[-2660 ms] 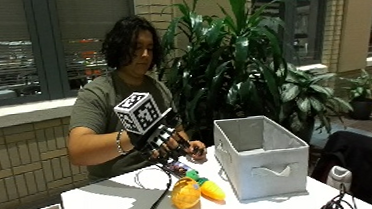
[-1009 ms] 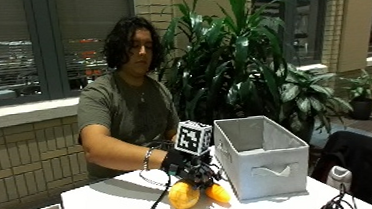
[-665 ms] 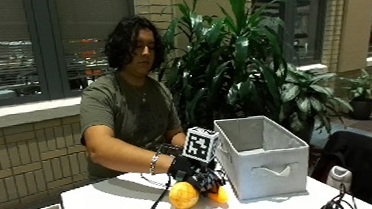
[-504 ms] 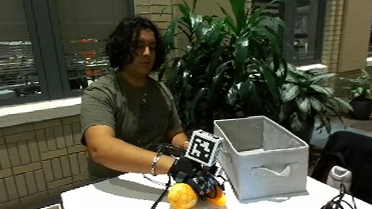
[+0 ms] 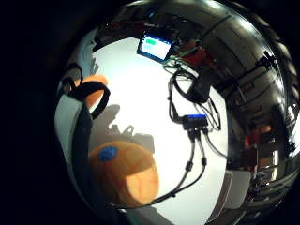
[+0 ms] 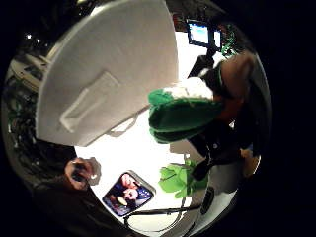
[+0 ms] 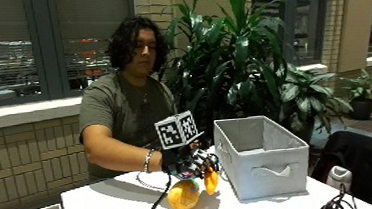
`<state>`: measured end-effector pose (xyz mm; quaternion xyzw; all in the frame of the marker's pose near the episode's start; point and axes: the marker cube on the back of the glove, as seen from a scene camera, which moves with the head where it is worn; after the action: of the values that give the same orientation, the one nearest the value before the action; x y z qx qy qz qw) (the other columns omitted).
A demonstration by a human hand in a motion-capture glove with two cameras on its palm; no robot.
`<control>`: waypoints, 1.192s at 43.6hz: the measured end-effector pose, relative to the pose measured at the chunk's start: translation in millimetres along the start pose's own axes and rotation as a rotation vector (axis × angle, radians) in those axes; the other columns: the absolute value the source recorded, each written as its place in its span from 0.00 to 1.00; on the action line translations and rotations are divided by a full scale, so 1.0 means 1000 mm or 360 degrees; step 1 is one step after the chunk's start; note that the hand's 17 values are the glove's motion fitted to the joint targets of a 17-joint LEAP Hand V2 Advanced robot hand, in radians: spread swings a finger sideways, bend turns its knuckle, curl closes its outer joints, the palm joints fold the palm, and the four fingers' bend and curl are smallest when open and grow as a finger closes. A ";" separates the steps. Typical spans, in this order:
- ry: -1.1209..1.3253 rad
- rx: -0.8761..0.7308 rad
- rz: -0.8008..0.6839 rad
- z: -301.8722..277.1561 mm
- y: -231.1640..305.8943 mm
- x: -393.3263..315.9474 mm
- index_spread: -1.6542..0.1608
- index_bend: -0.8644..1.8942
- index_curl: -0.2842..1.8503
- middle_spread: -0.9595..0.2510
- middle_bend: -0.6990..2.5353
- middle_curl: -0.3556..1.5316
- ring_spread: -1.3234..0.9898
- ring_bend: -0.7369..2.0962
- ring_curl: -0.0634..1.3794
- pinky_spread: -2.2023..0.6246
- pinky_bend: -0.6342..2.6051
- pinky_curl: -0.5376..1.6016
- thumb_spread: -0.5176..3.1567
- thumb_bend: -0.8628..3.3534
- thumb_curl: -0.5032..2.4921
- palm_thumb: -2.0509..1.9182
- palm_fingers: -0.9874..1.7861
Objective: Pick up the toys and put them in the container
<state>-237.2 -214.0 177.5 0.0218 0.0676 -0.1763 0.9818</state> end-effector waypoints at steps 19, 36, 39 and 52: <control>-0.0129 -0.0020 -0.0102 -0.136 -0.049 -0.028 0.71 0.59 0.33 0.41 0.71 0.80 0.34 0.87 0.71 0.59 0.60 0.65 0.50 0.29 0.25 0.57 0.66; -0.0168 0.0053 -0.0339 -0.246 -0.118 -0.135 0.73 0.62 0.36 0.40 0.72 0.85 0.34 0.87 0.74 0.59 0.60 0.68 0.49 0.28 0.25 0.59 0.63; -0.0191 -0.0058 -0.0351 -0.244 -0.124 -0.152 0.73 0.60 0.36 0.39 0.69 0.85 0.34 0.89 0.75 0.59 0.62 0.69 0.49 0.27 0.25 0.58 0.59; 0.0109 -0.0259 -0.0168 -0.190 -0.111 -0.114 0.71 0.41 0.29 0.44 0.59 0.73 0.34 0.88 0.76 0.59 0.68 0.71 0.46 0.23 0.24 0.54 0.51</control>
<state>-405.3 -266.6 3.5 -0.0555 0.1162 -0.2208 0.9668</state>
